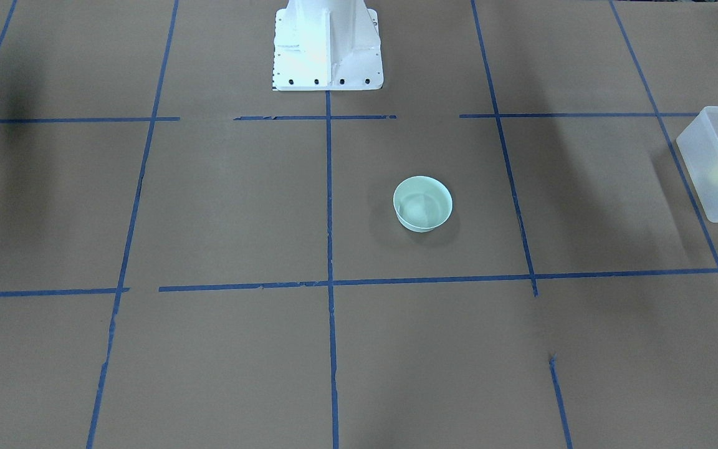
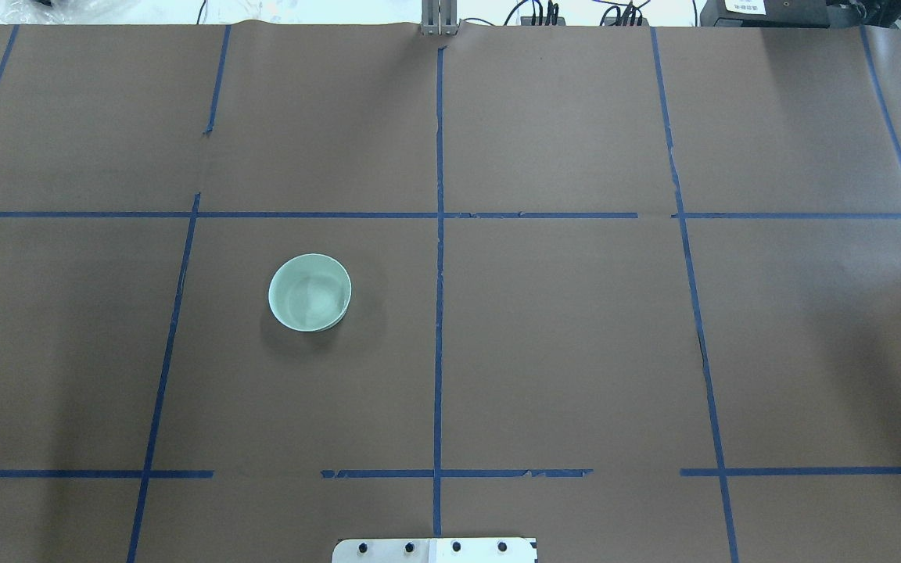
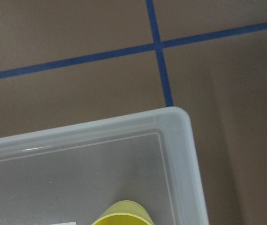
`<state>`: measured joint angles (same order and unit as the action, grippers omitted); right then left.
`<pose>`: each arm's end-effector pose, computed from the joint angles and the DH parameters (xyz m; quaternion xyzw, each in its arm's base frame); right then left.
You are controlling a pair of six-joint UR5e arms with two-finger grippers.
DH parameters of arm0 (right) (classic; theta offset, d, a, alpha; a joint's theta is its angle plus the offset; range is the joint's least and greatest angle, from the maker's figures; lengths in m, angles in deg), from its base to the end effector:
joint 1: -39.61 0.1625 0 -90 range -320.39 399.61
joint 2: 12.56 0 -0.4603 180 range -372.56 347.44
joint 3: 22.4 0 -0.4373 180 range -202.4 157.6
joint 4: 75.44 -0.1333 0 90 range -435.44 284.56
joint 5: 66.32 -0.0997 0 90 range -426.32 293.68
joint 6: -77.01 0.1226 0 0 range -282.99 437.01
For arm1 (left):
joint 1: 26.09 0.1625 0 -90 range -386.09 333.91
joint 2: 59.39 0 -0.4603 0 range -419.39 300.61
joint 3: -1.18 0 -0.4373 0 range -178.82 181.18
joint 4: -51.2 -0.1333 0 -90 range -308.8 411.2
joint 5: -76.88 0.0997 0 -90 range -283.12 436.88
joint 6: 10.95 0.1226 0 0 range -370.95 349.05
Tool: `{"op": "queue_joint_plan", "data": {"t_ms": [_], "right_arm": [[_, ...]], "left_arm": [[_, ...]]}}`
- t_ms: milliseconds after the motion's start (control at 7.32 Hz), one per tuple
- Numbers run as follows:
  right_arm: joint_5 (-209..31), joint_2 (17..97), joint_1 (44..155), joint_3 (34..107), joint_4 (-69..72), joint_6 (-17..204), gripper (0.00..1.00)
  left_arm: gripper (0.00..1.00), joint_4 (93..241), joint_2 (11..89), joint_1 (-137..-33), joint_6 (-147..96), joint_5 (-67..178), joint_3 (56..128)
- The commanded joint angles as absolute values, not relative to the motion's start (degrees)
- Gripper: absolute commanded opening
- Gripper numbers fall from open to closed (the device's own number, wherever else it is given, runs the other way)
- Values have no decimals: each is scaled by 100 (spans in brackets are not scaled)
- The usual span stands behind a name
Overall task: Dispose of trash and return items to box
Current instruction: 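Drop the cloth into the pink bin while left gripper releases the cup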
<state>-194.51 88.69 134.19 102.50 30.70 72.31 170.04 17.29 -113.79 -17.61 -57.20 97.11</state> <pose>0.0910 -0.4163 0.5210 0.0881 -0.3204 -0.0224 0.9429 -0.0298 -0.4542 0.7122 0.1432 0.3810 0.0351 0.9127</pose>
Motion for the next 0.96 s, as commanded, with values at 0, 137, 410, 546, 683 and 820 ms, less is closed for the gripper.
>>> {"op": "queue_joint_plan", "data": {"t_ms": [0,137,410,546,683,820], "right_arm": [[-19053,8502,13856,9769,3266,6343,0],[-18981,8186,14110,9305,3266,5869,0],[-18823,7990,14376,8556,3205,5059,0],[-18761,8051,14394,8248,3118,4812,0],[-18761,8138,14394,7749,2595,4748,0],[-18761,8383,14394,7074,1545,4826,0]], "left_arm": [[100,15909,1986,-11653,-1824,-5550,10802],[100,15774,2302,-11609,-2520,-5322,10989],[100,15772,2559,-10901,-3840,-5293,11515],[100,15781,2717,-10366,-4698,-5302,11744],[100,15790,2910,-9891,-5412,-5302,11790],[100,15816,2946,-9660,-5697,-5302,11782]]}}
